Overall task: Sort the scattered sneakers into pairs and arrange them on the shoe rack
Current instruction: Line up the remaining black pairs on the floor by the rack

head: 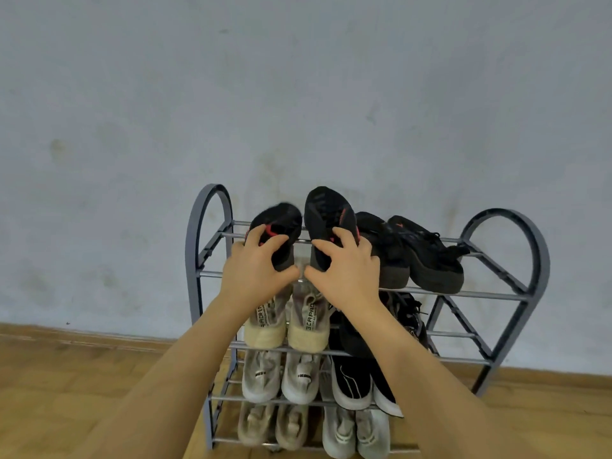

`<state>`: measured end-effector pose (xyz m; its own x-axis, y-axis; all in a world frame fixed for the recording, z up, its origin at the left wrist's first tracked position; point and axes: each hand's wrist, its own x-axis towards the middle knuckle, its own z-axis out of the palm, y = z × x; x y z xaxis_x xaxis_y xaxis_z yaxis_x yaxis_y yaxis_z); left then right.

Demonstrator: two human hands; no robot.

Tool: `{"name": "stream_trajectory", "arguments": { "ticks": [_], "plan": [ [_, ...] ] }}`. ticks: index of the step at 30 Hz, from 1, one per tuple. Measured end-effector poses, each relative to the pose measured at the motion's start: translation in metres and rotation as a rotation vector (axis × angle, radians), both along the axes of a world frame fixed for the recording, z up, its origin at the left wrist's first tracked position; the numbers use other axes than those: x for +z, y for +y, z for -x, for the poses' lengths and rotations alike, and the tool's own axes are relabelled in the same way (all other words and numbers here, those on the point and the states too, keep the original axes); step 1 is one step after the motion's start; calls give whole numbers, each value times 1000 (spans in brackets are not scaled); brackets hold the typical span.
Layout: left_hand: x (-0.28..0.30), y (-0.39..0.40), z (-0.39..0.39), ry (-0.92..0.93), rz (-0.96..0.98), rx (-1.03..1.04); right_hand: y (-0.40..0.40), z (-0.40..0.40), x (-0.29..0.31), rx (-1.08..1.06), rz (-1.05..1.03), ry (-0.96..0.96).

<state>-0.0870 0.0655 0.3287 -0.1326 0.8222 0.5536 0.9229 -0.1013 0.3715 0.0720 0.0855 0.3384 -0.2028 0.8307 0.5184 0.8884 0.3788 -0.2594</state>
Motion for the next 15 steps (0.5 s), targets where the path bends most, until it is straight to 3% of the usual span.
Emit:
{"name": "stream_trajectory", "arguments": {
  "ticks": [7,11,15],
  "plan": [
    [-6,-12,8,137,57,-27,-3,-4,-4,-6,-46,2],
    [-10,-22,8,68,44,-73,-15,-8,-3,52,-2,-102],
    [-15,-34,5,44,-32,-95,-25,-9,-13,190,-31,50]
  ]
}}
